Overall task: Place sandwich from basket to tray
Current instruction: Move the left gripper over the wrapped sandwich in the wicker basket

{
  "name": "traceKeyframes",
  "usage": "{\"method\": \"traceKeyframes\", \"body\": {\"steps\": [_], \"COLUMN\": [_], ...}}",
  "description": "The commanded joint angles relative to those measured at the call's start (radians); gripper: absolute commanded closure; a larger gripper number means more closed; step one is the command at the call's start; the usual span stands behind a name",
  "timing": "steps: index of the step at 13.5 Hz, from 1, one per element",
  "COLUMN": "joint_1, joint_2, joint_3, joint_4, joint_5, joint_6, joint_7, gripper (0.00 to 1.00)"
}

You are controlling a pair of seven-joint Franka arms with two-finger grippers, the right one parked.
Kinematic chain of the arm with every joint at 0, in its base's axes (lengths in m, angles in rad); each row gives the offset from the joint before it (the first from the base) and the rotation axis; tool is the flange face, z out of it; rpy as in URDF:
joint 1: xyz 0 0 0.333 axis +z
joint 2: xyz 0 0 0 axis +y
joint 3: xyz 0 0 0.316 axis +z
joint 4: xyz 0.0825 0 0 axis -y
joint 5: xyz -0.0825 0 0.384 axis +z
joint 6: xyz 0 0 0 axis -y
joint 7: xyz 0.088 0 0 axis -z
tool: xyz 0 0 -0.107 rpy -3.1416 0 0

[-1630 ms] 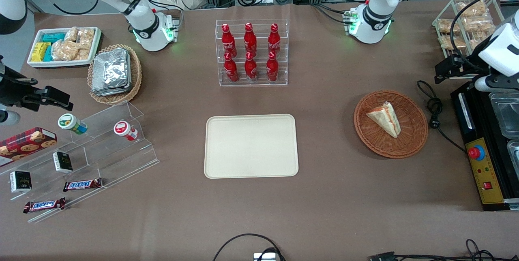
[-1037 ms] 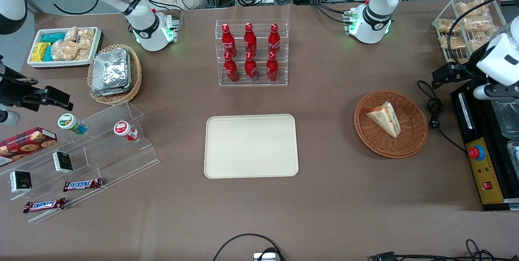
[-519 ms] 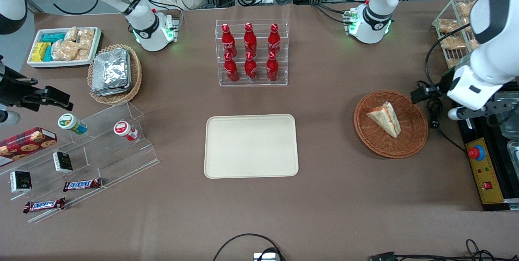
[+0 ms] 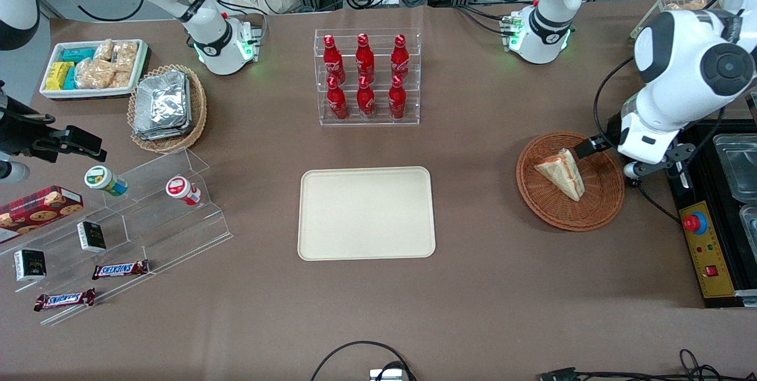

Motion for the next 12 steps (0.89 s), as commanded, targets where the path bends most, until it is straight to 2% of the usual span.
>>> {"method": "traceKeyframes", "body": {"steps": [1,12], "joint_1": [-0.008,-0.007], "joint_2": [-0.043,0.004], "joint_3": [0.006,0.006], "joint_4": [-0.079,-0.330], "joint_5": [-0.001,0.001], "joint_6": [0.055,0.446], "joint_7": [-0.075,-0.132], "gripper": [0.00,0.00]}}
